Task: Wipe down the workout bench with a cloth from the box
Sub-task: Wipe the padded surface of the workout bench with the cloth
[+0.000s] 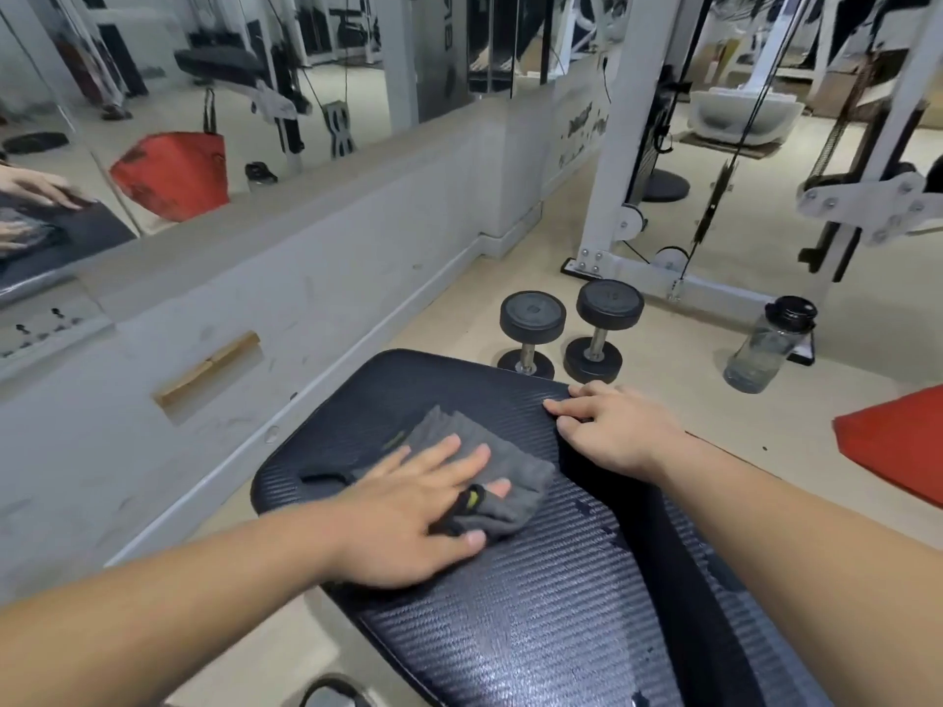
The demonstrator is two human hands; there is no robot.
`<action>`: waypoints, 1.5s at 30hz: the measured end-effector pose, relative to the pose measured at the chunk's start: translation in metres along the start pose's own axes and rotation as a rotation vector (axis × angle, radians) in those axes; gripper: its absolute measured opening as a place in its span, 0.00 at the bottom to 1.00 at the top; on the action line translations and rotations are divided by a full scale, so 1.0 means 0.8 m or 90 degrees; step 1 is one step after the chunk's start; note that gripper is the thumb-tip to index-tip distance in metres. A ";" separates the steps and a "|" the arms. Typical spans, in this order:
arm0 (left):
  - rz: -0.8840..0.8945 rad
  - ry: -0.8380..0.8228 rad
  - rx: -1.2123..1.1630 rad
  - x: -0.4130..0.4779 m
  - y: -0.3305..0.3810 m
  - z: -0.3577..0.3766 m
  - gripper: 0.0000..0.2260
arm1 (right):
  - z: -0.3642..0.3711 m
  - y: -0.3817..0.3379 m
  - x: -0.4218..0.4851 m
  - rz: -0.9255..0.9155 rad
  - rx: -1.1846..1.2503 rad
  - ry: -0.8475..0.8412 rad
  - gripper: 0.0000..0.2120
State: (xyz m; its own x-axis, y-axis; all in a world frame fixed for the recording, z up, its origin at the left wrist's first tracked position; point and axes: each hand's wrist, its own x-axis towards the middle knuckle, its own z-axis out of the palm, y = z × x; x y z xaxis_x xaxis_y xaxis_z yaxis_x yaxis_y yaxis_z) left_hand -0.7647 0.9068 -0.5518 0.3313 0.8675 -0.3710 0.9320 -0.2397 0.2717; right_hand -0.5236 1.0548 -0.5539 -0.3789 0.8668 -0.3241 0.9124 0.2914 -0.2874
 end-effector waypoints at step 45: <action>-0.120 0.043 -0.010 -0.003 0.077 0.030 0.28 | -0.043 0.069 -0.067 0.160 0.202 -0.085 0.27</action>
State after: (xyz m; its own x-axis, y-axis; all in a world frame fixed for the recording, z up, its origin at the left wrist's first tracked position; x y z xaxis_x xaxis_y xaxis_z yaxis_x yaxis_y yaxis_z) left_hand -0.7049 0.8792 -0.5557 0.1405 0.9239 -0.3558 0.9740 -0.0645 0.2172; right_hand -0.4475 1.0381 -0.5212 -0.1865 0.8293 -0.5268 0.8941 -0.0790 -0.4409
